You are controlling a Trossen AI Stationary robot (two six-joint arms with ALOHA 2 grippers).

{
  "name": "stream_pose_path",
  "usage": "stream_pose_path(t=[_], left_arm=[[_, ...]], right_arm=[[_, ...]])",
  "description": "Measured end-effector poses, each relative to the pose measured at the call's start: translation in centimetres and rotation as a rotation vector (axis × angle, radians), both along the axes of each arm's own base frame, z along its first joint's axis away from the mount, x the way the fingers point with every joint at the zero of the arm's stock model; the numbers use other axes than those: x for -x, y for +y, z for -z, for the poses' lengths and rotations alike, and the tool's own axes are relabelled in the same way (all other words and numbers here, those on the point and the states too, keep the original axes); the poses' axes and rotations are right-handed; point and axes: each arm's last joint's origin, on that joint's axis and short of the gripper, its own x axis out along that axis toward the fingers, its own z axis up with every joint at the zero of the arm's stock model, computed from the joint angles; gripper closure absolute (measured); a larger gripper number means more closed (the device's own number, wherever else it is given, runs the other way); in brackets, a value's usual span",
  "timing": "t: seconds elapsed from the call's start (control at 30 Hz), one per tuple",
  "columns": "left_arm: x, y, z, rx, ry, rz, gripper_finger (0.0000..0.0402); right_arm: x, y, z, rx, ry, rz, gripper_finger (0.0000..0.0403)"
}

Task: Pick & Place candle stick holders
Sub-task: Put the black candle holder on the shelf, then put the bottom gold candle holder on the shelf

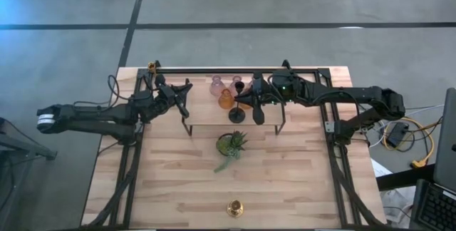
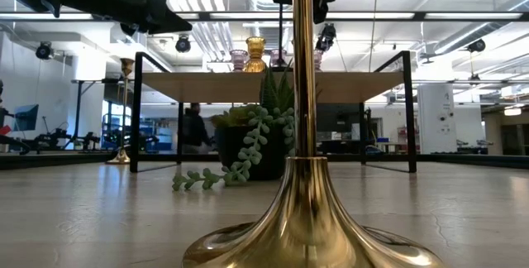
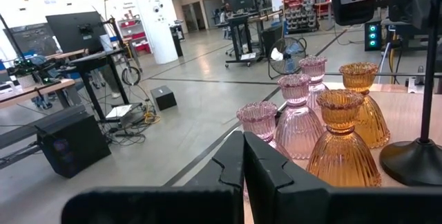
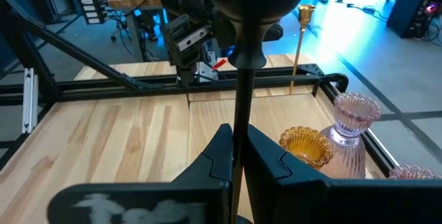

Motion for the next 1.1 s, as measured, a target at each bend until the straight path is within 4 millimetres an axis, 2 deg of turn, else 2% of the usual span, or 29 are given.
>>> stream_pose_path(t=[0.23,0.63,0.83,1.1], left_arm=[[0.00,0.00,0.01,0.000,0.001,0.000,0.0394],[0.00,0.00,0.01,0.000,0.001,0.000,0.0394],[0.00,0.00,0.01,0.000,0.001,0.000,0.0394],[-0.01,0.00,0.01,0.000,0.001,0.000,0.0394]], right_arm=[[-0.13,-0.03,0.15,-0.001,0.010,0.001,0.0391],[-0.08,-0.02,-0.13,0.010,-0.011,0.000,0.0344],[-0.07,-0.03,-0.14,0.011,-0.011,0.003,0.0300],[-0.03,-0.14,-0.08,0.037,-0.002,0.029,0.0214]])
